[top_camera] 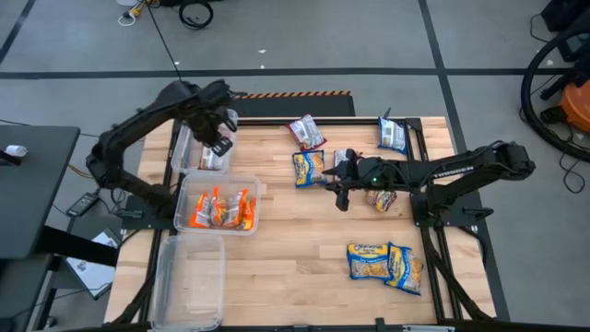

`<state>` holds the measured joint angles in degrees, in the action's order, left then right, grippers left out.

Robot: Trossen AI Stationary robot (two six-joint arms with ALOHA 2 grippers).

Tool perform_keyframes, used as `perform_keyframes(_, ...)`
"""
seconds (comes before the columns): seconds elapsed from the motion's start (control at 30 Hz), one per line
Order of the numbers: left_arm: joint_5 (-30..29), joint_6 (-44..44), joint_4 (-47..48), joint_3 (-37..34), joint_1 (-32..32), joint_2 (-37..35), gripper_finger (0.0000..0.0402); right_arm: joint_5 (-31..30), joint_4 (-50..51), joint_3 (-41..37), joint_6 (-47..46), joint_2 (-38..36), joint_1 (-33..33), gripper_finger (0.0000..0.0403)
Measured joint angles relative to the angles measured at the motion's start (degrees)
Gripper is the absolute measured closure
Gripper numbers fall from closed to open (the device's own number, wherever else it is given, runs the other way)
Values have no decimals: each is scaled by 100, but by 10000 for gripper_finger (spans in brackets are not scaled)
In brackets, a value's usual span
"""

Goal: Sort Maruchan noodles
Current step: Adjust the bottom transparent bin

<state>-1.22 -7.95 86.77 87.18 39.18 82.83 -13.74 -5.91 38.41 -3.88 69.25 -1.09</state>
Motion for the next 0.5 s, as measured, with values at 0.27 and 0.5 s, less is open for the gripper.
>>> perform_keyframes(0.27, 899, -2084, 44, 621, -2102, -656, 384, -14, 9, 0, 0, 0, -217, 223)
perform_keyframes(0.5, 931, -4119, -113, 399, -4556, -656, 391, 125, 301, 0, 68, 0, -244, 223)
